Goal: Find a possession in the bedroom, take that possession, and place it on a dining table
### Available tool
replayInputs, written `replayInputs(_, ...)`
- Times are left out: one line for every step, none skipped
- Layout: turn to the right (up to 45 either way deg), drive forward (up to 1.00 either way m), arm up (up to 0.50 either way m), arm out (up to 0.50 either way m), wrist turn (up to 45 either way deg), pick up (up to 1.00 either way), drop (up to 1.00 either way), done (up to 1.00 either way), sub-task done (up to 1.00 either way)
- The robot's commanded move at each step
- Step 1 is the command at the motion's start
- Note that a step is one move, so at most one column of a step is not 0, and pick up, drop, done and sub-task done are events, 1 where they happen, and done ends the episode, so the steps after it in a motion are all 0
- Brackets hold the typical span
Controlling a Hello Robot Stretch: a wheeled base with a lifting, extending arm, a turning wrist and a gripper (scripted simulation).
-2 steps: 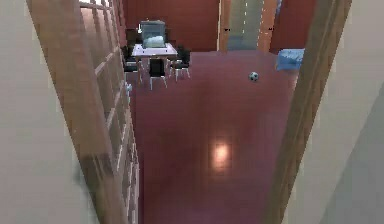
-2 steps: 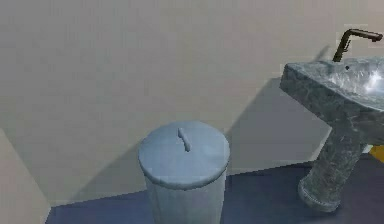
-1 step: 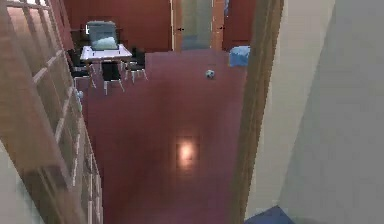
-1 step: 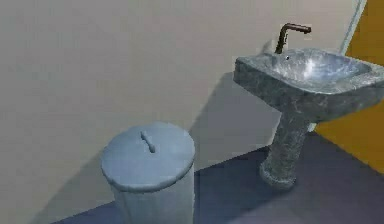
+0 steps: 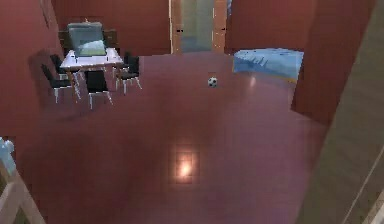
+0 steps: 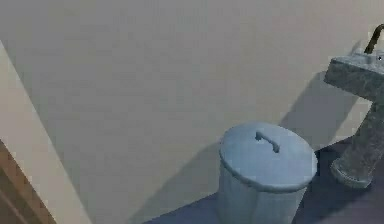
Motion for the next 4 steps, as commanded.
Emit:
replayInputs(-24.0, 0.0, 0.0, 0.0, 0.0, 0.0, 0.0, 0.0, 0.0)
replayInputs(0.0, 0.45, 0.0, 0.0, 0.0, 0.0, 0.0, 0.0, 0.0)
replayInputs(21.0, 0.0, 0.0, 0.0, 0.0, 0.0, 0.0, 0.0, 0.0)
replayInputs(0.0, 0.4, 0.0, 0.0, 0.0, 0.0, 0.0, 0.0, 0.0)
